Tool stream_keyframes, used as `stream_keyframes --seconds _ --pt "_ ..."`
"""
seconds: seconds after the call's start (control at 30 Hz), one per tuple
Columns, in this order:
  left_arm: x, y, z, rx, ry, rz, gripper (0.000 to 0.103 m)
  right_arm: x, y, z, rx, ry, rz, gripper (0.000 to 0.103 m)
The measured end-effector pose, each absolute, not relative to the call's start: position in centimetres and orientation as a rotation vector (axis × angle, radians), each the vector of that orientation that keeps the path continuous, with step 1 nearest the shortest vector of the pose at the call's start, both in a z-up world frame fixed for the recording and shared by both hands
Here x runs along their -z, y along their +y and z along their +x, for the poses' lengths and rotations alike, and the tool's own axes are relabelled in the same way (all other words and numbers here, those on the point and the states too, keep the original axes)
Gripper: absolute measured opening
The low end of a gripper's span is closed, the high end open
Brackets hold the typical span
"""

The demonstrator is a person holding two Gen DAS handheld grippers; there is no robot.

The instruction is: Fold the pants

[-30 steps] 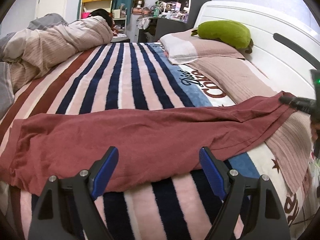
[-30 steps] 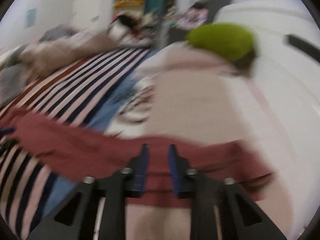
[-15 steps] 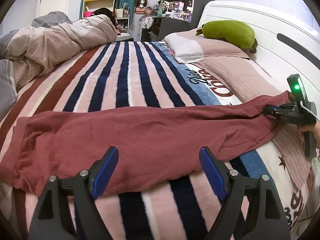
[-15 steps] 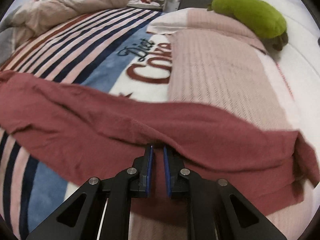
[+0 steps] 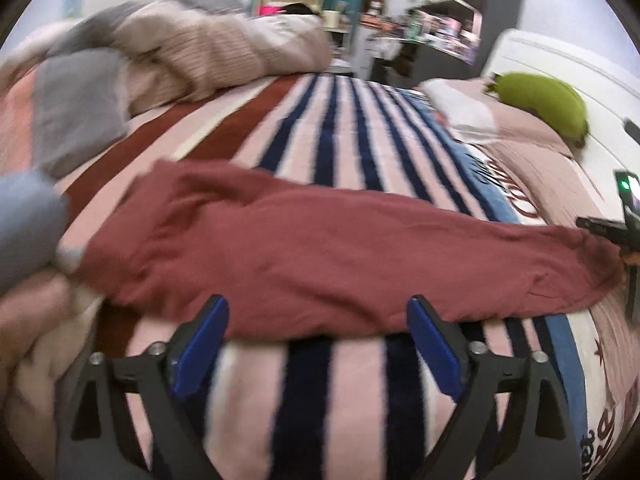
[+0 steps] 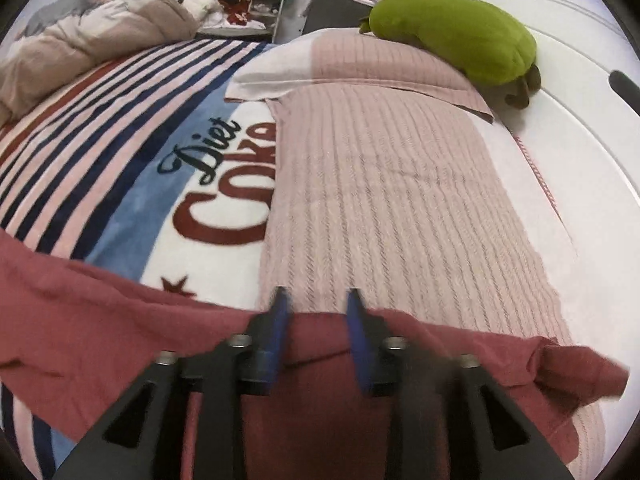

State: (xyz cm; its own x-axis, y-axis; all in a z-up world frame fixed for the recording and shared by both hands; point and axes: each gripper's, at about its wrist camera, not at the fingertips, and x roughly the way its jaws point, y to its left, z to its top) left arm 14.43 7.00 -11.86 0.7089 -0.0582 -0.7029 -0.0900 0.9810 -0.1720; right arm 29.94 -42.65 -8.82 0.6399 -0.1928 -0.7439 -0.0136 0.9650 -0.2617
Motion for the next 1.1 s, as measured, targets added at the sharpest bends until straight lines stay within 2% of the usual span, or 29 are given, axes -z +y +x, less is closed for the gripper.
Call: stream_keyframes --seconds 0.03,0.1,0.17,0.43,0.6,0.67,0.7,0.73,0.8,0.9,1.1 --pt "12.1 8.1 13.8 -0.034 0.789 -0.237 0.093 8.5 -42.3 29.5 0.095 0.855 -0.25 0.038" --pt "12.6 9.5 12.9 -0.055 0.799 -0.305 0.093 7.7 -41.4 27.8 0.048 0.814 -0.21 0.053" --pt "13.2 10.6 12.7 -0.061 0.812 -0.361 0.093 7.1 -40.4 25.4 -0.024 0.784 -0.162 0.057" --pt "15.6 14.1 15.0 -0.114 0.793 -0.529 0.093 8.1 -38.0 17.5 -0.198 0.807 -0.039 0.06" --pt "15.7 15.7 18.0 -0.192 0.775 -0.543 0.093 9.7 -37.7 14.2 -0.194 0.85 -0.013 0.06" --pt "15.7 15.7 19.0 -0.225 0.767 -0.52 0.09 10.0 -37.9 13.1 -0.191 0.855 -0.004 0.06" --pt "15.6 15.6 19.3 -0.236 0.76 -0.5 0.075 10.1 -37.9 12.7 -0.19 0.855 -0.001 0.06" --pt "15.4 15.4 19.8 -0.234 0.757 -0.475 0.045 10.0 -38.1 12.4 -0.186 0.852 0.004 0.06" --pt "15.3 15.3 20.7 -0.214 0.772 -0.452 0.017 10.0 -38.2 11.6 -0.18 0.845 0.013 0.06" --pt "13.9 14.8 20.4 -0.191 0.723 -0.413 0.007 9.7 -38.6 11.0 -0.174 0.838 0.029 0.06" --pt "8.1 15.6 17.2 -0.192 0.56 -0.386 0.005 9.1 -39.3 9.9 -0.174 0.846 0.055 0.06"
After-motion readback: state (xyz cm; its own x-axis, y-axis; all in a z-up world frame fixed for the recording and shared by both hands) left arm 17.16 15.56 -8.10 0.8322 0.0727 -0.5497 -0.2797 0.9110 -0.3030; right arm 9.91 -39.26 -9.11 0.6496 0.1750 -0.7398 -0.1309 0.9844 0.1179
